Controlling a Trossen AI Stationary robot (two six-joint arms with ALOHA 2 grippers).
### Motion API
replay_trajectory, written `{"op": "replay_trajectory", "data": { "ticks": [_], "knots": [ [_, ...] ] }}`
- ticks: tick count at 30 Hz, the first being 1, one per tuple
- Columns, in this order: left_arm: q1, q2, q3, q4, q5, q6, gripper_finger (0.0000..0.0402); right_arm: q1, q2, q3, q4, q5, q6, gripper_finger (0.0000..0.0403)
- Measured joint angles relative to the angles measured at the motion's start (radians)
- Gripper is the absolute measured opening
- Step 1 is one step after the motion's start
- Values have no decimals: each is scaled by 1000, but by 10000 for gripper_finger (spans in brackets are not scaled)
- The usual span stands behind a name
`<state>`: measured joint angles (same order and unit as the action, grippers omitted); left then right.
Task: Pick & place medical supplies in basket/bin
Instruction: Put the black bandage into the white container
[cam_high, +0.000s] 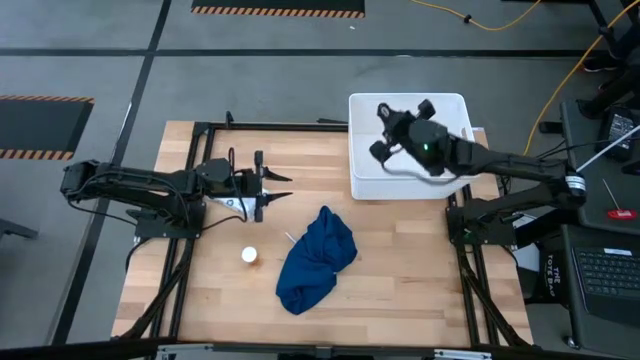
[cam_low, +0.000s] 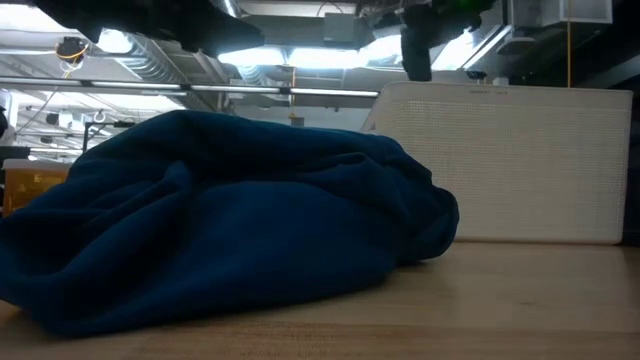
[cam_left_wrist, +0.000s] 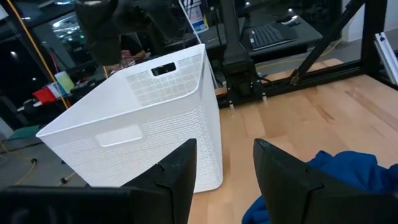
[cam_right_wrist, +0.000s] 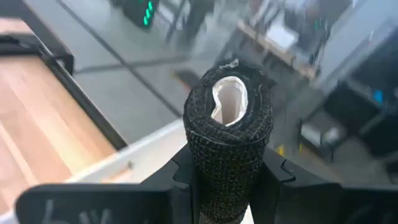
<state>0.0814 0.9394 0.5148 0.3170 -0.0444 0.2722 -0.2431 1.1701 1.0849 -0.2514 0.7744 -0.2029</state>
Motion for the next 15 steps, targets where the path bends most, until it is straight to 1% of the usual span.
{"op": "replay_trajectory", "data": {
  "ticks": [2,4,6,8,12,15],
  "knots": [
    [0,0,0,0,-12,0,151,-50,11,56,-108,-100,54,86],
    [0,0,0,0,-17,0,151,-101,23,111,-208,-226,98,86],
    [0,0,0,0,-17,1,150,-145,39,160,-276,-319,119,86],
    [0,0,0,0,-17,1,150,-184,57,203,-322,-357,122,86],
    [0,0,0,0,-18,1,150,-237,107,291,-388,-368,124,86],
    [0,0,0,0,-18,2,148,-268,152,350,-441,-464,116,86]
  ]
}}
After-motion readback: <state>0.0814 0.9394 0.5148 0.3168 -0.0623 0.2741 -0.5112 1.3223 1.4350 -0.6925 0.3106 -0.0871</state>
